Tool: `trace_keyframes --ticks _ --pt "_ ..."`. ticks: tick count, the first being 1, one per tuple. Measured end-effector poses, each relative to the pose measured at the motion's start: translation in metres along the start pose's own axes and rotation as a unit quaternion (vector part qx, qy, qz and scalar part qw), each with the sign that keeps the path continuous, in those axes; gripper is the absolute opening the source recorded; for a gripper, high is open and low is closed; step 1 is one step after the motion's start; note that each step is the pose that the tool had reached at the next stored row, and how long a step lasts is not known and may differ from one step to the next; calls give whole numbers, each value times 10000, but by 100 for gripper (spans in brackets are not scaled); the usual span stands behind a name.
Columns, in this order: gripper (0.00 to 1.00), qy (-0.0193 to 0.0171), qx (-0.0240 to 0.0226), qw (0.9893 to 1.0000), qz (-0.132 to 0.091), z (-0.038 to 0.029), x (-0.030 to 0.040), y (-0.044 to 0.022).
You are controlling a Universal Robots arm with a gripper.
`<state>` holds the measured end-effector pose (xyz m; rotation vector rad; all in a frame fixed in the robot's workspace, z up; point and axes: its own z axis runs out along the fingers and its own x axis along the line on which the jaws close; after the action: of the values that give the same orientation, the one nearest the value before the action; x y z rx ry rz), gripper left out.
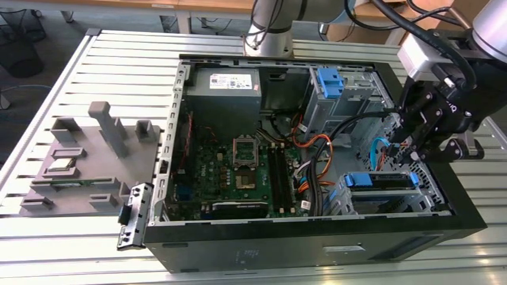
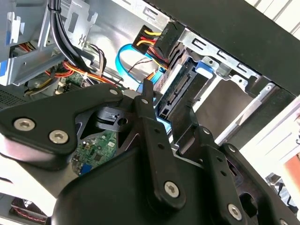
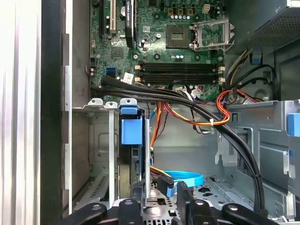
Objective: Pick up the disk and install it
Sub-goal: 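Insert the first disk wire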
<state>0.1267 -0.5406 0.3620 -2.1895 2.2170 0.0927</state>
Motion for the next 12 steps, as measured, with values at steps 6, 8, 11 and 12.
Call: trace_keyframes --ticks 6,8,11,12 --pt "42 4 -6 10000 1 28 -7 -1" --pt "42 4 -6 10000 1 29 -6 -1" --pt "42 3 -6 10000 0 30 -7 -1" --pt "42 3 -6 10000 0 30 -7 -1"
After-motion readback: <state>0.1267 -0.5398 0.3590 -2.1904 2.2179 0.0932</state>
